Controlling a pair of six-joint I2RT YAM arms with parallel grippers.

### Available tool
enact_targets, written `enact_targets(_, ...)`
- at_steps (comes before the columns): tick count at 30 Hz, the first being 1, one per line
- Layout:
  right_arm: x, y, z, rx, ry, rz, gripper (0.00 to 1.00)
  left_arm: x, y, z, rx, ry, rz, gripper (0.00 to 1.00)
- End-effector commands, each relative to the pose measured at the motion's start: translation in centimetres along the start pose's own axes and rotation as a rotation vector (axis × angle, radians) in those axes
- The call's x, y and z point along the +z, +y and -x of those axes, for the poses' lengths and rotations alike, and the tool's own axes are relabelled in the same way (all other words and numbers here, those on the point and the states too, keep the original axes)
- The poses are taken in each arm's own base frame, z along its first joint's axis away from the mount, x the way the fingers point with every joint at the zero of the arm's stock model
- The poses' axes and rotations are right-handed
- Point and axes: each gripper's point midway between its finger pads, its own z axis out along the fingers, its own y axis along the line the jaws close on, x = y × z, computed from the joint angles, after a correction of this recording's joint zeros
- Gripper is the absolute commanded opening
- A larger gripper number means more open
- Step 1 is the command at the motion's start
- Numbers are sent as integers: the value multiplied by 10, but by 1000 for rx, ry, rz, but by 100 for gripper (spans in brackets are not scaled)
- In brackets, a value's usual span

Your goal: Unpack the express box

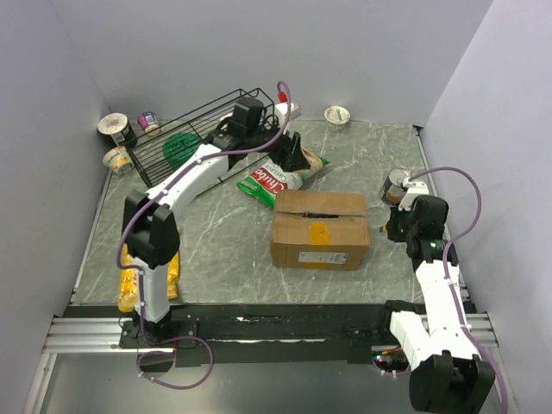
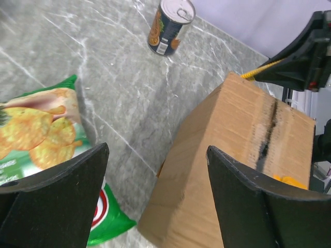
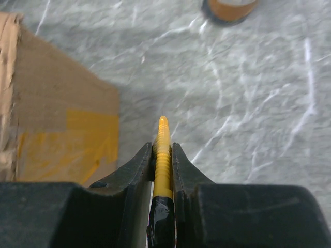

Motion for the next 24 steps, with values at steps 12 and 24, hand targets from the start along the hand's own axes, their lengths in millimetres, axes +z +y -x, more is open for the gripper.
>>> enact_targets(12, 14, 73, 54, 36, -66, 191, 0, -50, -10, 27, 113, -60, 98, 83)
enact_targets(24, 19, 90, 84, 118, -17, 201, 0, -54, -15, 11, 143, -9, 68, 85)
